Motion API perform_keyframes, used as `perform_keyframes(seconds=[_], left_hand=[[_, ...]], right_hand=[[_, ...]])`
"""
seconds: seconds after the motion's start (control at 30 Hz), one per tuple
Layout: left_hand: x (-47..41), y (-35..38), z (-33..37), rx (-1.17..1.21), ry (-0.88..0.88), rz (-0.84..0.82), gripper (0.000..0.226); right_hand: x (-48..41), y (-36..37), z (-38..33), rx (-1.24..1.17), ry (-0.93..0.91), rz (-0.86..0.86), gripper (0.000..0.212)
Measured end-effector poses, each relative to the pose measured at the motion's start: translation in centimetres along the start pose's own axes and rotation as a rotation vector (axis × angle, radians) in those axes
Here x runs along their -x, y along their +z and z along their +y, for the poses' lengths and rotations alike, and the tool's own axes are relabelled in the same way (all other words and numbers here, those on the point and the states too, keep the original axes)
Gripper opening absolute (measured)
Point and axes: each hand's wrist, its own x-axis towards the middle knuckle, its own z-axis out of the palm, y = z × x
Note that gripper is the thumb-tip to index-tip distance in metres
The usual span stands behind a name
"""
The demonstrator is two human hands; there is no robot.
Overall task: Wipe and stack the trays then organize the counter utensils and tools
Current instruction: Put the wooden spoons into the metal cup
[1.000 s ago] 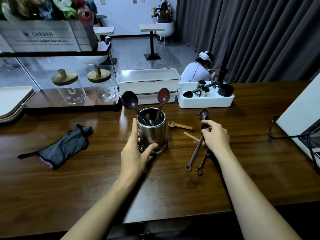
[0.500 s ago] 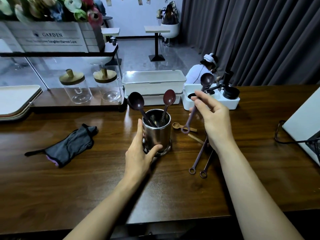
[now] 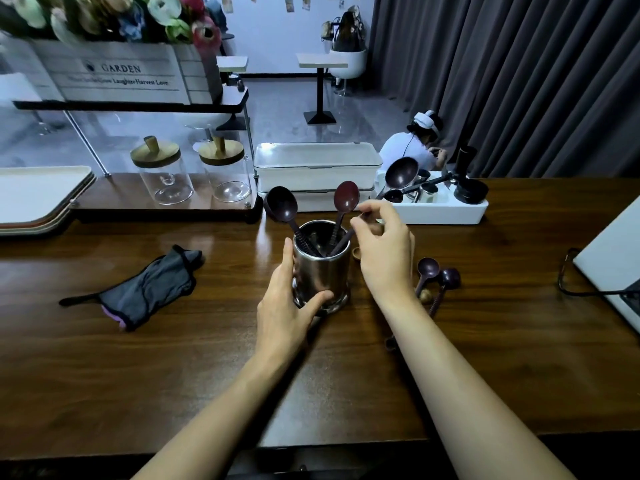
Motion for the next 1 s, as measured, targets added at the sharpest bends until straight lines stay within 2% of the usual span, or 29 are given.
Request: perform_keyframes(seconds=[0.17,0.47,0.57,0.63,0.73,0.83,0.9,1.0], left_hand=[[-0.1,0.0,0.0,-0.002,0.002,0.004,0.119],[-0.6,0.1,-0.3,-0.016,-0.004,0.021,0.119],[-0.6,0.1,-0.2,-0.020,-0.006,0.020,0.119],[-0.6,0.2,-0.3,-0.015,-0.018,0.027,0.120],[-0.7,0.3,-0.4,-0.007,-0.026,0.026,0.120],[-0.8,0.3,-0.6,-0.006,-0.025,0.028,0.120],[-0.7,0.4,-0.6,-0.007,-0.015,0.030,0.120],[-0.7,0.3,-0.6,-0.005,-0.016,0.025,0.120]], right_hand=[[1.4,0.0,0.9,0.154,-0.065,-0.108,0.016],[2.1,-1.0,1.3,0.001,-0.001,-0.349,0.029],[2.4,-1.4,1.7,-0.163,0.053,-0.362,0.026],[2.7,-2.1,2.6,-0.200,0.094,-0.287,0.024],[3.1,-4.3,4.7,-0.033,0.182,-0.104,0.023],[3.4,-7.4,6.8,0.308,0.275,-0.004,0.022],[3.4,-9.1,8.2,0.509,0.316,-0.016,0.023],[3.3,-10.2,9.5,0.681,0.423,-0.114,0.029]])
